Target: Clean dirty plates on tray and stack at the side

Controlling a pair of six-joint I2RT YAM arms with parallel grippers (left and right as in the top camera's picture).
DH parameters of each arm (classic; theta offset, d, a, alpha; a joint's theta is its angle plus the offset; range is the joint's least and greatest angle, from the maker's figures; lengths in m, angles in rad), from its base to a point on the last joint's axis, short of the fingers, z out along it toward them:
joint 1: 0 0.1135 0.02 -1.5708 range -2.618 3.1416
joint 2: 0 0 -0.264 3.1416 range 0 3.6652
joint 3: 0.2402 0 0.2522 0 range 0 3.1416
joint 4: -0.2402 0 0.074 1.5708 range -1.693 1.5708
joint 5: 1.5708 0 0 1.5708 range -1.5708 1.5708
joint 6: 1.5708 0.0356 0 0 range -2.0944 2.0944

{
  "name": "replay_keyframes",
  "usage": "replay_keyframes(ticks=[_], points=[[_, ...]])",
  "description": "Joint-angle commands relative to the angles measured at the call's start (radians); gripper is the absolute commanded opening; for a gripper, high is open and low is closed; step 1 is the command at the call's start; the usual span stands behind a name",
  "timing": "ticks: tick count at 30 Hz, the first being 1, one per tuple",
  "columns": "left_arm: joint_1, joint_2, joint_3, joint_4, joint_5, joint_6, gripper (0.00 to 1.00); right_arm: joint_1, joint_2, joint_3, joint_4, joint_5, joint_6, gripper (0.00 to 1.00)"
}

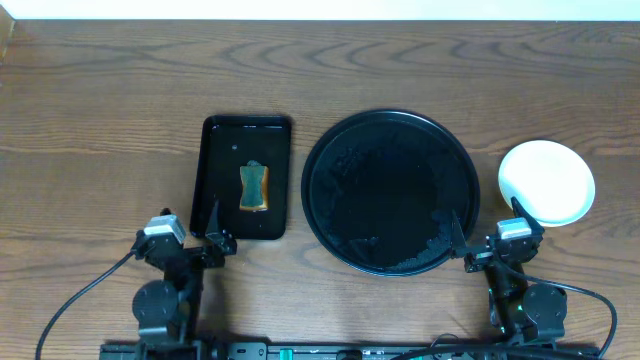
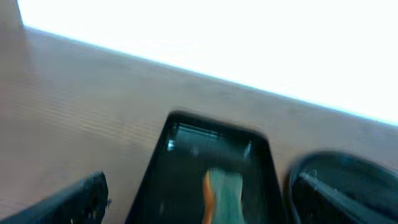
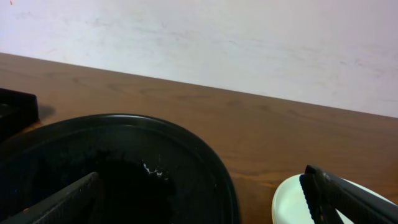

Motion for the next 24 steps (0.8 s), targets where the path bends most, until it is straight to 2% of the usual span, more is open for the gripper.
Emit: replay_keyframes(ticks=[1, 5, 11, 24], points=[[0.006, -0.015, -0.06, 0.112, 0.005, -0.011, 0.95, 0.001, -0.005, -0.001, -0.004, -0.001, -0.01, 0.99], [0.006, -0.015, -0.113, 0.209, 0.004, 0.042, 0.95, 0.001, -0.005, -0.001, -0.004, -0.001, -0.01, 0.99], [0.006, -0.015, -0.112, 0.051, 0.005, 0.067, 0.95, 0.001, -0.005, -0.001, -0.004, -0.002, -0.01, 0.99], [0.006, -0.013, -0.112, 0.057, 0.005, 0.067, 0.95, 0.001, -0.005, -0.001, -0.004, -0.001, -0.01, 0.99]])
